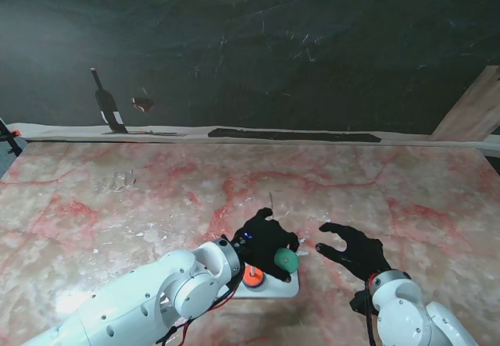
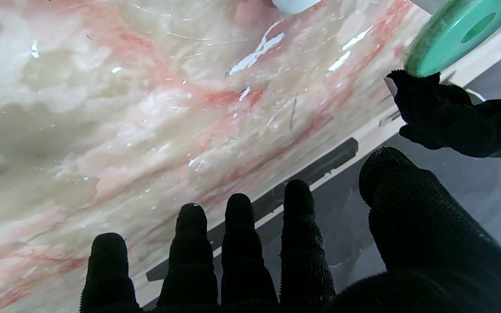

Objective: Move the three rings of the Hanoi Tower from the left rod to the right rod

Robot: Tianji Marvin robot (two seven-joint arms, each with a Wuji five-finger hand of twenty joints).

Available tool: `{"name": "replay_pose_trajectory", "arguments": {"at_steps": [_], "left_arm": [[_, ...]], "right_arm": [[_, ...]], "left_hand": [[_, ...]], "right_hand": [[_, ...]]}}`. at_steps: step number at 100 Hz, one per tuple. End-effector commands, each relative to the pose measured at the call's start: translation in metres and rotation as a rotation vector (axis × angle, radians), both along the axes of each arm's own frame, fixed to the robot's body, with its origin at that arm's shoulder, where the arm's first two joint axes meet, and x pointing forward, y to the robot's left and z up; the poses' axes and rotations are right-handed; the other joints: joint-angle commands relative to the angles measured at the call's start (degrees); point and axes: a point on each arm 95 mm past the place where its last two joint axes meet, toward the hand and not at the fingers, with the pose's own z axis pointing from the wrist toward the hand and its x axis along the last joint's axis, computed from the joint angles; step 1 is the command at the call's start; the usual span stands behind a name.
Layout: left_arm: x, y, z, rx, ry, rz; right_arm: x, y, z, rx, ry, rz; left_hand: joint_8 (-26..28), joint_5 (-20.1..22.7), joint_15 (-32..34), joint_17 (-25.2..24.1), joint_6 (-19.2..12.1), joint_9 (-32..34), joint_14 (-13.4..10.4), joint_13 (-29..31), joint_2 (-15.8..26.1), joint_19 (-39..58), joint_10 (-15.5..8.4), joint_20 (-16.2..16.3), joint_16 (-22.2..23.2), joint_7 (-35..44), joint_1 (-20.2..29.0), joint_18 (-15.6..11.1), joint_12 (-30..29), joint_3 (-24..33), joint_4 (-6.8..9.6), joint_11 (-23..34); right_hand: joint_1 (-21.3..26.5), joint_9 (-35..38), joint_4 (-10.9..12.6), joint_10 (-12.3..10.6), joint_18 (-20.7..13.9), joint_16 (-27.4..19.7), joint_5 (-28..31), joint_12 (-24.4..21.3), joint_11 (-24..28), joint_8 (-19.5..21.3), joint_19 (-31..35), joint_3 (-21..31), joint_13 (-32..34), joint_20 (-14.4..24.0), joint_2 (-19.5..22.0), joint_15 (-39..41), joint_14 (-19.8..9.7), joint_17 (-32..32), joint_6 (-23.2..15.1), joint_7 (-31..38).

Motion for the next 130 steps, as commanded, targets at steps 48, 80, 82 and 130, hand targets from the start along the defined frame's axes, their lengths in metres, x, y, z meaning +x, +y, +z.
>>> {"name": "replay_pose_trajectory", "arguments": {"at_steps": [48, 80, 82, 130], "left_arm": [[-0.0013, 0.0012, -0.0051, -0.009, 0.024, 0.012], [-0.0039, 0.0011, -0.0075, -0.002, 0.03, 0.012], [-0.0041, 0.0011, -0.0076, -0.002, 0.03, 0.012], [-0.0096, 0.003, -0.0044, 0.045, 0.027, 0.011]], "right_arm": [[-0.0011, 0.0027, -0.0018, 0.009, 0.014, 0.008], [-0.001, 0.0028, -0.0018, 0.006, 0.015, 0.009], [-0.0011, 0.0028, -0.0018, 0.006, 0.015, 0.009], [-0.0016, 0.0029, -0.0018, 0.009, 0.02, 0.009]], "left_hand": [[0.7, 3.0, -0.1, -0.1, -4.7, -0.4, -0.9, 1.6, 4.0, 0.4, -0.8, -0.8, 0.6, 3.1, 1.6, 1.1, -0.4, 6.0, 4.96, -0.1], [0.1, -0.2, -1.2, -0.4, -5.6, -4.8, -0.6, -0.2, 3.5, -0.6, 0.1, -1.2, 0.2, 1.0, 1.3, 1.0, -1.4, 5.2, 4.58, -2.5], [0.0, -0.5, -1.3, -0.5, -5.7, -5.3, -0.5, -0.4, 3.5, -0.8, 0.1, -1.2, 0.2, 0.7, 1.2, 1.0, -1.6, 5.1, 4.55, -2.7], [-4.5, -13.4, -6.5, -1.6, 1.1, -21.4, 1.2, -9.4, 1.1, -13.0, 4.2, 2.5, -1.2, -10.2, 1.2, 0.9, -7.2, -0.4, 2.57, -10.6]], "right_hand": [[0.4, -1.5, 0.7, 0.0, 0.2, 0.1, -1.2, -0.5, -0.7, -0.3, -1.2, -1.1, -1.0, 1.8, 1.0, 0.0, 0.1, -0.7, -0.1, -0.3], [0.4, -1.5, 0.7, 0.1, 0.2, 0.1, -1.1, -0.5, -0.7, -0.3, -1.2, -1.2, -1.1, 1.9, 0.9, 0.0, 0.1, -0.7, 0.1, -0.2], [0.4, -1.5, 0.7, 0.1, 0.2, 0.1, -1.2, -0.5, -0.7, -0.3, -1.2, -1.2, -1.1, 1.9, 0.8, 0.0, 0.1, -0.6, 0.1, -0.2], [0.0, -1.6, 0.7, 0.2, 0.3, 0.1, -1.3, -0.5, -0.8, -0.4, -1.5, -1.0, -1.3, 2.0, 0.5, -0.1, 0.2, -0.7, 0.2, -0.4]]}}
